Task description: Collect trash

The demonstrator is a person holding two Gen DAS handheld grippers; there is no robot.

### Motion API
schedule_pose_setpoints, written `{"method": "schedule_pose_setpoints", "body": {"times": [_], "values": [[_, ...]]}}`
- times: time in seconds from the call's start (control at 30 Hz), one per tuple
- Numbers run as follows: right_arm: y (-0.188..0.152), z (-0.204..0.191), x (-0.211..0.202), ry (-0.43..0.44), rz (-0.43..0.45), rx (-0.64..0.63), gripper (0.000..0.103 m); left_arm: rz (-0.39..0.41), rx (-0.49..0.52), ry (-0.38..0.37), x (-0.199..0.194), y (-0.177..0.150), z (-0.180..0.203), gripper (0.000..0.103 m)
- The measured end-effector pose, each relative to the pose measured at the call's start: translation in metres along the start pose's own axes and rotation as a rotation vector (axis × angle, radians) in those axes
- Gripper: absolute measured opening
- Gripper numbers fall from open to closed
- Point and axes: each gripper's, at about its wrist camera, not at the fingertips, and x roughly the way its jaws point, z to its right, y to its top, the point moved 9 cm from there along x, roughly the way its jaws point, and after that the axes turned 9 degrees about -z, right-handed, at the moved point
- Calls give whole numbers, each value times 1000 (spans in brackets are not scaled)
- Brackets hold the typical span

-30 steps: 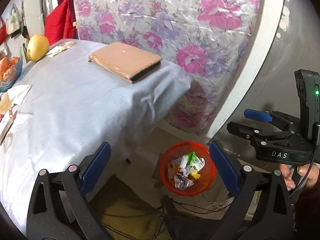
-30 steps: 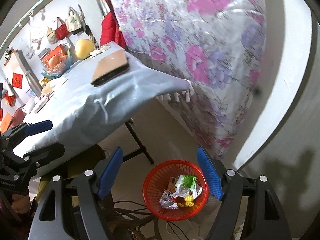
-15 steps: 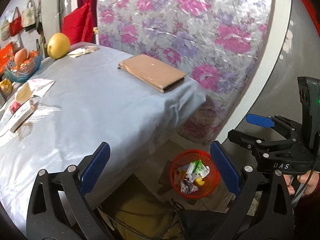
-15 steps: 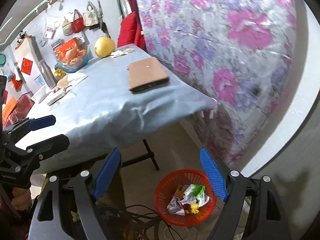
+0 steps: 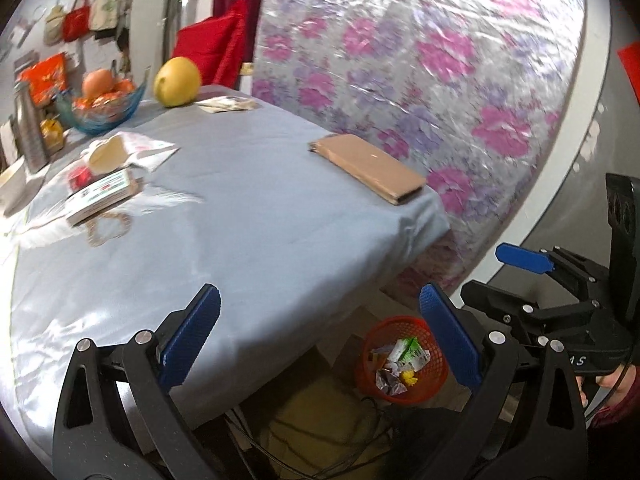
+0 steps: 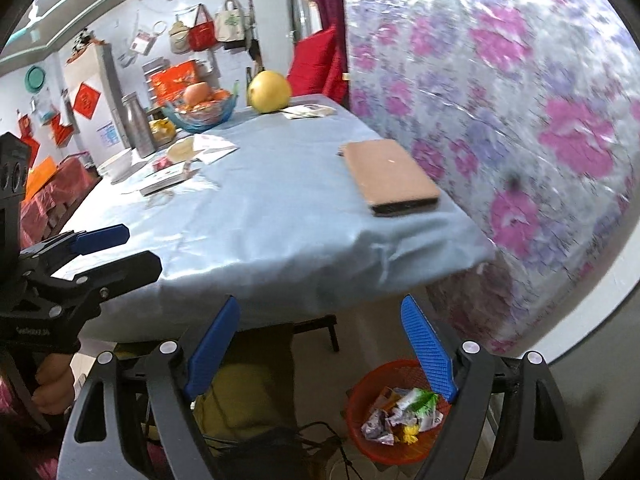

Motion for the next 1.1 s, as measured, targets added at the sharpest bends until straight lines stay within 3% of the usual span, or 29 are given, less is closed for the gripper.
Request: {"method": "schedule_pose_setpoints", "body": {"times": [0.33, 0.6, 0.83, 1.1], "values": [[21, -59, 38, 71, -52, -44, 83, 10, -136, 63, -5, -10, -80, 96], [55, -107, 90, 150, -107, -75, 83, -48, -265, 112, 11, -14, -156, 96], [100, -135, 136, 227, -114, -48, 83, -86, -320, 228, 16, -4, -226, 96], [146, -152, 182, 184, -77, -68, 83, -103, -432, 261, 12, 21, -299, 96]]}}
